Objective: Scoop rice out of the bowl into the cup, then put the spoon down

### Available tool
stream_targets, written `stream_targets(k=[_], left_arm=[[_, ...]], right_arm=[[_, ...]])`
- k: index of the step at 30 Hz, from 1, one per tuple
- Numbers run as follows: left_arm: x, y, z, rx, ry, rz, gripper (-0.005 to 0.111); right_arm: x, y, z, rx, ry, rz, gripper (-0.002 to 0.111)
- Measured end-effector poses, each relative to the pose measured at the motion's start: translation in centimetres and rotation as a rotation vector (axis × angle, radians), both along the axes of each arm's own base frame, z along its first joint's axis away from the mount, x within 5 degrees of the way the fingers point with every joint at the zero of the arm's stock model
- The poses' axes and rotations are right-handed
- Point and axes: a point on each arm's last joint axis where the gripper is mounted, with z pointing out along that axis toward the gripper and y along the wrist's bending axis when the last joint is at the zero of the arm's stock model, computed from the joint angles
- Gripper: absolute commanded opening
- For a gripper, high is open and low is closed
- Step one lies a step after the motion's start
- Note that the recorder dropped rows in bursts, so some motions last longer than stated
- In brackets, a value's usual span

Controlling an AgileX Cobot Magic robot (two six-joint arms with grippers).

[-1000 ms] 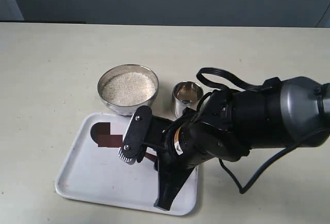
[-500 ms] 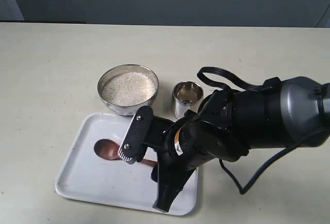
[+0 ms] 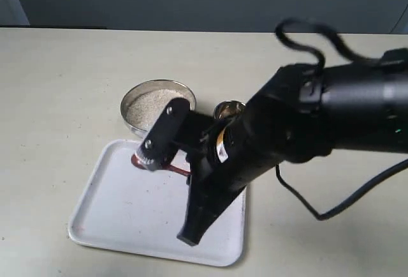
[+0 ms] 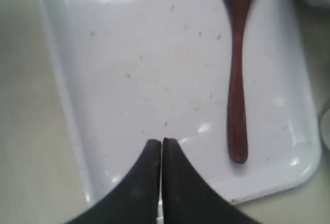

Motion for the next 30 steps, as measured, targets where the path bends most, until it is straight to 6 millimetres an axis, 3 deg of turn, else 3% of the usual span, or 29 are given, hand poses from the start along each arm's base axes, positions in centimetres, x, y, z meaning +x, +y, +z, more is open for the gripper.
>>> stream_targets(k=[4,9,13,25,30], left_arm=[[0.0,0.0,0.0,0.000,0.000,0.000,0.001],[0.0,0.0,0.0,0.000,0.000,0.000,0.001],[0.0,0.0,0.0,0.000,0.000,0.000,0.001],[0.0,0.0,0.0,0.000,0.000,0.000,0.001],[0.0,0.0,0.0,0.000,0.000,0.000,0.001]], right_arm=[[-0.1,0.1,5.8,0.164,-0.035,-0.045,0.000],[-0.9,-1.4,13.3,0.362,-0.110,-0.071,0.000],[-2.1,-3.6,17.1,0.458,-0.144,-0.069,0.000],[-4.8,-10.7,23.4,0.677,-0.322,-0.136,0.000],[-3.7,-14.3,24.9,0.735,-0.410,-0.311,0.000]])
